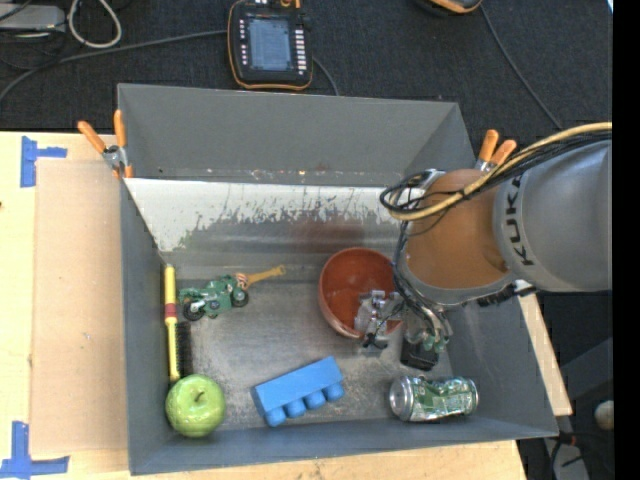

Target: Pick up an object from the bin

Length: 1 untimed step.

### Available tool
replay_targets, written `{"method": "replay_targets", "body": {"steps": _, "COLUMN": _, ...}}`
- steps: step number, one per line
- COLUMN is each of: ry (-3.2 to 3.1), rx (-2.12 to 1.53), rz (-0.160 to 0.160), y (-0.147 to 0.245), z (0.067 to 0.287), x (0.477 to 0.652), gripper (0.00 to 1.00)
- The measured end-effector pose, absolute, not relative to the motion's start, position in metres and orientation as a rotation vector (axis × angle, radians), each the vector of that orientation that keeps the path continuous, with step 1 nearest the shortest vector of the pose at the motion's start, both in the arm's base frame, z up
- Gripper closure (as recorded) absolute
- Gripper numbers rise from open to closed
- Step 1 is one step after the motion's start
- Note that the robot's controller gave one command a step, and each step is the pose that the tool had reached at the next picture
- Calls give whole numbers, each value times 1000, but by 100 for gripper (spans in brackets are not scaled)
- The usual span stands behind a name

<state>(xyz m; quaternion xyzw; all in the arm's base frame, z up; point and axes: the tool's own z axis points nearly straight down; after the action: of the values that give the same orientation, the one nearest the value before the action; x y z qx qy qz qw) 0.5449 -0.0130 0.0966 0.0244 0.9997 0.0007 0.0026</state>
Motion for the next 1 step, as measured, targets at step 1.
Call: {"method": "replay_targets", "body": {"steps": 1, "ry": 3136, "rx": 72, "rz": 2, "y": -13, "z": 103, "x": 543, "gripper": 100}}
